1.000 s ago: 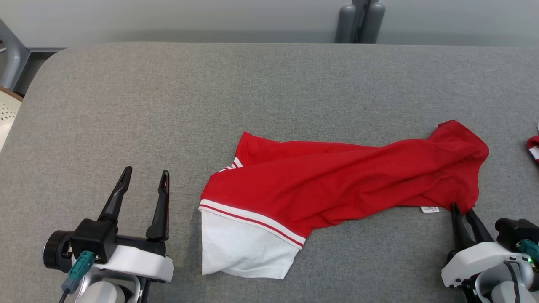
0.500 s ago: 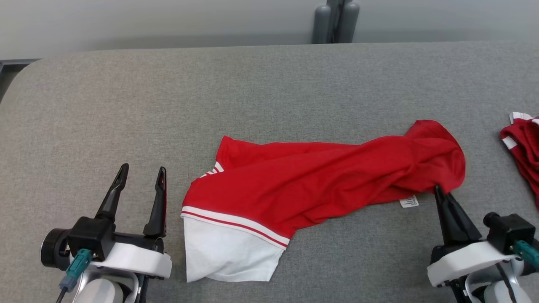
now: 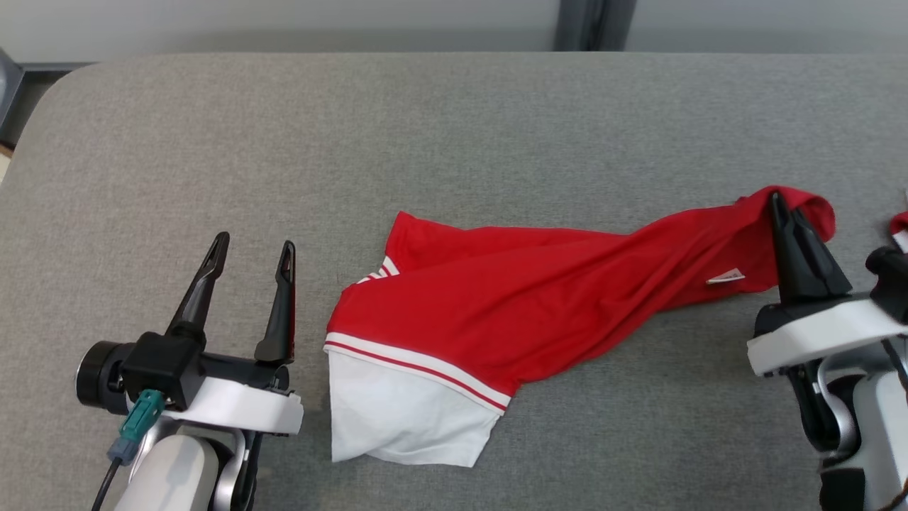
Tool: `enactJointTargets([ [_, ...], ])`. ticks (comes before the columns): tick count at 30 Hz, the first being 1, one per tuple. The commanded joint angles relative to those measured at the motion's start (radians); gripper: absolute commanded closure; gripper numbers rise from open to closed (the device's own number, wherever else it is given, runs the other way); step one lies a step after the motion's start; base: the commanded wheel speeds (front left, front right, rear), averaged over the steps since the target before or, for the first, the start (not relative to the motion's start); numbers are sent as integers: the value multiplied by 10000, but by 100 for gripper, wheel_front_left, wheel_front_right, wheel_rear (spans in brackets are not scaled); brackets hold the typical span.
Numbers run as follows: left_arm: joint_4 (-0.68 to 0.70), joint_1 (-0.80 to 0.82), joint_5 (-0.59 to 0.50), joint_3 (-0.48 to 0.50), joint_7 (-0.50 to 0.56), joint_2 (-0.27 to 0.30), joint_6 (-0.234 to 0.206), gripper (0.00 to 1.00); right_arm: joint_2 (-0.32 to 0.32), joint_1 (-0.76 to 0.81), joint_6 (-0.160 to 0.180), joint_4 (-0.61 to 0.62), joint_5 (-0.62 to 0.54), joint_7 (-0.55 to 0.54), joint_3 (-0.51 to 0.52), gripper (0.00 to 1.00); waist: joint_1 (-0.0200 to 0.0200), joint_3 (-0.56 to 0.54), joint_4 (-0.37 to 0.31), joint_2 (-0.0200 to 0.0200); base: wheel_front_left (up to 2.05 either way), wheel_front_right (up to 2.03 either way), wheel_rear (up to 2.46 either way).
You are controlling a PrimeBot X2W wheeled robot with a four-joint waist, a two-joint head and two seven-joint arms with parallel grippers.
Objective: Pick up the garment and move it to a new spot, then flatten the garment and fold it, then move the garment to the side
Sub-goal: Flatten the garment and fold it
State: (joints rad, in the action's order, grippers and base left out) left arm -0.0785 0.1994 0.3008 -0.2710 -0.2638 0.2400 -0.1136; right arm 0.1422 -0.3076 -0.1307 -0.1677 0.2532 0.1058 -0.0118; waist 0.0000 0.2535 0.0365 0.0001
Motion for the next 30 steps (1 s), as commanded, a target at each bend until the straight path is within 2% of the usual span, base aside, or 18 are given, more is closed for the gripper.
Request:
enactJointTargets([
  [1, 4, 230, -62, 11, -2, 0, 78, 0, 135, -246, -1, -191, 53, 17, 22, 100, 0, 269, 287, -1, 0, 0, 0],
  [8, -18, 741, -270, -75, 0, -308, 308, 0, 385, -1942, -1, -2451, 424, 306, -28, 100, 0, 884, 929, -1, 0, 0, 0],
  [15, -107, 945, -485, 2, -2, -582, 503, 0, 537, -3123, -1, -4709, 745, 881, -170, 100, 0, 1157, 1098, -1, 0, 0, 0],
  [16, -121, 956, -493, 30, -2, -615, 524, 0, 551, -3220, -1, -4903, 774, 977, -246, 80, 0, 1160, 1083, -1, 0, 0, 0],
  [17, -135, 948, -526, 69, -2, -635, 534, 0, 539, -3270, -1, -5054, 829, 1075, -327, 31, 0, 1148, 1047, -1, 0, 0, 0],
  [18, -150, 926, -553, 97, -2, -652, 556, 0, 531, -3281, -1, -5158, 861, 1168, -427, 0, 0, 1121, 1003, -1, 0, 0, 0],
  [26, -278, 517, -696, 364, -2, -726, 644, 0, 559, -2367, -1, -4398, 1078, 1572, -962, 0, 0, 696, 523, -1, 0, 0, 0],
  [30, -304, 246, -738, 567, -2, -702, 618, 0, 480, -1431, -1, -3143, 857, 1608, -924, 0, 0, 371, 155, -1, 0, 0, 0],
])
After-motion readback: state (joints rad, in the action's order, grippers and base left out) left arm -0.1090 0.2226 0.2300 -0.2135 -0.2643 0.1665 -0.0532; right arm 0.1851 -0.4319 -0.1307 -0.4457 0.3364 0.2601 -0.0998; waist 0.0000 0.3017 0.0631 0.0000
